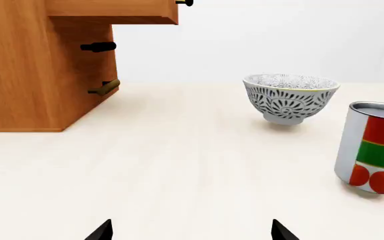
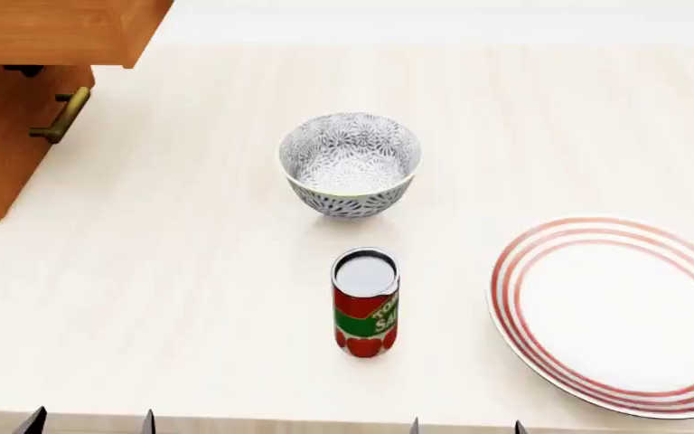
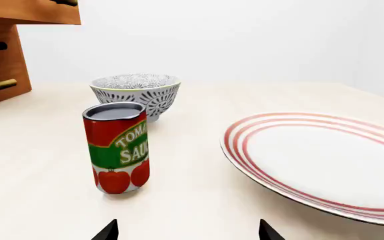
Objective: Put the bowl on the plate.
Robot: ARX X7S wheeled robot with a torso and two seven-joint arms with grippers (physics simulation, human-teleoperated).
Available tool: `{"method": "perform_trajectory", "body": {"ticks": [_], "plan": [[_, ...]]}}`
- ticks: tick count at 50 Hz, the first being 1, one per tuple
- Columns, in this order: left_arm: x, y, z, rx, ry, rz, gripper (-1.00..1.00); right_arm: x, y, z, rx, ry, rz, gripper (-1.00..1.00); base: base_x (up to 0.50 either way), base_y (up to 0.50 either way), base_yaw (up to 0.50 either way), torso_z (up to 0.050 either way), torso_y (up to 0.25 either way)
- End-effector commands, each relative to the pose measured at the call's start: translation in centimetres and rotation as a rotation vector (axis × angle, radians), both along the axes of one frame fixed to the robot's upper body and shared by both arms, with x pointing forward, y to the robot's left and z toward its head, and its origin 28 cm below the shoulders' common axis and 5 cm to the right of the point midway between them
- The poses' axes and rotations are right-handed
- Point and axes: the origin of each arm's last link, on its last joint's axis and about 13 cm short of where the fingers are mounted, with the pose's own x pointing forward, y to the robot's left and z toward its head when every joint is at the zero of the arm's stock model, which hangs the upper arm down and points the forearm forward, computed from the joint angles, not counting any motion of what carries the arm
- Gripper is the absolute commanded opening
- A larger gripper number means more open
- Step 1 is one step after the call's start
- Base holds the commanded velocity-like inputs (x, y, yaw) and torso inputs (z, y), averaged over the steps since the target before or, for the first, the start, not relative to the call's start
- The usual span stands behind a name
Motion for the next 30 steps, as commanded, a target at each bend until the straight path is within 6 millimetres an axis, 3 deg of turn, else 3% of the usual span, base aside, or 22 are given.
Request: {"method": "perform_trajectory", "body": {"ticks": [1,21,30], "plan": [[0.0,-0.1,-0.1,0.007,-0.003,-0.01,1.0,0.1,0.1,0.1,0.004,0.005,0.002,1.0,0.0,0.0,0.0,0.0,0.0],[0.1,0.2,0.2,0.027,-0.022,-0.023,1.0,0.8,-0.4,0.8,0.02,0.011,-0.012,1.0,0.0,0.0,0.0,0.0,0.0],[1.2,1.1,0.9,0.039,-0.049,0.023,1.0,1.7,-1.5,2.6,-0.004,-0.019,-0.041,1.0,0.0,0.0,0.0,0.0,0.0]]}}
